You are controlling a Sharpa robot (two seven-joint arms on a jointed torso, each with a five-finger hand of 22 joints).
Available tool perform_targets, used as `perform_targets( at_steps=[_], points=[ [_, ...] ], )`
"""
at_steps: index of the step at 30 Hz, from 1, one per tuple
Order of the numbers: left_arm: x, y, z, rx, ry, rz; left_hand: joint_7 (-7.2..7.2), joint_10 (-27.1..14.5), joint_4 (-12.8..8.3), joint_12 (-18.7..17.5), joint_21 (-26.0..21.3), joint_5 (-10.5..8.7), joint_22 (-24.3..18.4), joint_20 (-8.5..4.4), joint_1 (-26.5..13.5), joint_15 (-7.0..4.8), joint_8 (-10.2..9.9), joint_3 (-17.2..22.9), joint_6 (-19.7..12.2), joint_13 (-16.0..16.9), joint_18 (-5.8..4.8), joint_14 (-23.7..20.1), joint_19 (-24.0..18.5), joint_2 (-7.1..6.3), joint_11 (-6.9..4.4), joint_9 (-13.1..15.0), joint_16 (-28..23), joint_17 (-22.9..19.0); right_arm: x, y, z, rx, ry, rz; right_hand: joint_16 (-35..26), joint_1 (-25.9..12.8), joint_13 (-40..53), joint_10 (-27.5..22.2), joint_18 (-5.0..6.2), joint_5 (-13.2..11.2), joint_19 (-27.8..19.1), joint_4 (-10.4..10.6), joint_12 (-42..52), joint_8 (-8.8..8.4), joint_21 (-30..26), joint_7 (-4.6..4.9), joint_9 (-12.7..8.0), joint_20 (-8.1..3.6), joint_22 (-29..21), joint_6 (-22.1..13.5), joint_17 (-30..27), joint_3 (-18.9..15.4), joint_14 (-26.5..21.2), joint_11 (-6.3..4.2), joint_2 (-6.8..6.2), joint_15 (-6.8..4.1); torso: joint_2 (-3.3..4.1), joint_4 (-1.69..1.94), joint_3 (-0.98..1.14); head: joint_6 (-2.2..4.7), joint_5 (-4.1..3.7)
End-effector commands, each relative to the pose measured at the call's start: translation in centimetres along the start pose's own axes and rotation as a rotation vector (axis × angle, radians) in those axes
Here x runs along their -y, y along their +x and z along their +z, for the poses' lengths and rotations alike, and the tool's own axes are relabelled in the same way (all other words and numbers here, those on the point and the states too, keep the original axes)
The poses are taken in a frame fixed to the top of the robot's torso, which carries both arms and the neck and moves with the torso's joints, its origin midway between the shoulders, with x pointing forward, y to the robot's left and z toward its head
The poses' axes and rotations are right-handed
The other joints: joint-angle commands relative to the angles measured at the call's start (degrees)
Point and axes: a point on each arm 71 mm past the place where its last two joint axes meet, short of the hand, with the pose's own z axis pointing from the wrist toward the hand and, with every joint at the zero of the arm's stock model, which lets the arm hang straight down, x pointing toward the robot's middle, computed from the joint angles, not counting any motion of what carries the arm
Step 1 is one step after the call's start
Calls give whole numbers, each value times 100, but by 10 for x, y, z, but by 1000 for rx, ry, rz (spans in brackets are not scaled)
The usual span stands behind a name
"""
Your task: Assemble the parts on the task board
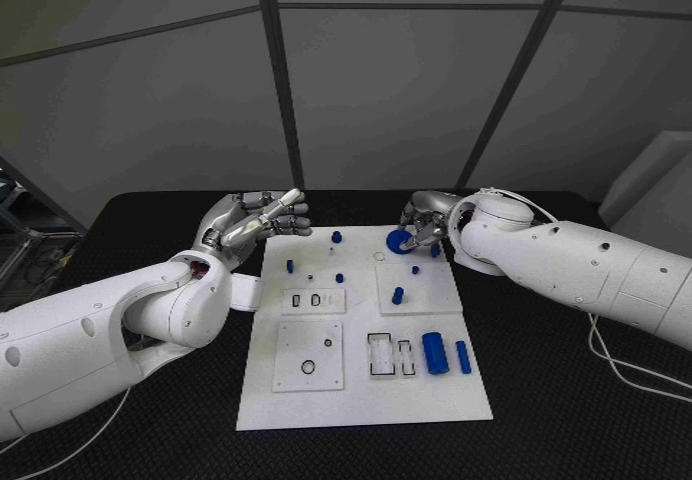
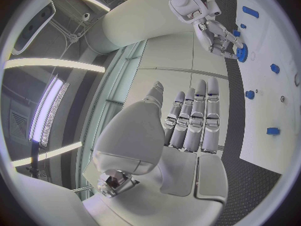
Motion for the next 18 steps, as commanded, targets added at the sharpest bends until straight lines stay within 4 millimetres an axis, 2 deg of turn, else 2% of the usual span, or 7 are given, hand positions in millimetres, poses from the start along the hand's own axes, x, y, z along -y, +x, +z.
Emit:
perform_targets(
  at_steps=[1,4,10,18],
  points=[
    [1,2,1,-16,8,-2,10,-41,-27,-27,-1,-24,-7,30,-2,-6,-24,5,-13,-1,-75,-46,-18,31,10,4,-29,5,-1,1,0,18,-9,-34,41,135,101,87,-120,-41,51,-74,101,78,31,-16,25,-22,32,155,435,149,388,-5,68,5,-3,-3,-1,0,4],
    [1,2,1,-17,7,-2,10,-41,-27,-27,-1,-24,-7,30,-2,-6,-24,5,-13,-1,-75,-46,-18,31,10,4,-29,5,-3,-1,-2,48,-28,-47,51,199,250,185,-129,-83,79,-146,237,158,54,-70,47,-41,83,364,452,308,391,-43,112,-24,-3,-1,-2,2,5],
    [1,1,0,-16,7,-2,10,-42,-30,-29,-2,-25,-8,32,-3,-5,-28,5,-12,-1,-74,-49,-22,34,10,5,-38,9,-14,-5,-8,132,-84,-59,66,143,510,364,-150,40,141,-199,474,195,101,-143,56,-90,187,583,479,506,397,-104,105,-76,-2,-2,-2,10,15],
    [2,0,0,-14,6,0,10,-42,-30,-29,-2,-25,-8,32,-3,-5,-28,5,-12,-1,-74,-49,-22,34,10,5,-38,9,-45,-9,-21,210,-180,-81,71,45,571,403,-159,47,163,-204,523,149,118,-153,39,-108,225,616,489,581,400,-113,44,-89,-1,-4,-5,35,18]
  ],
)
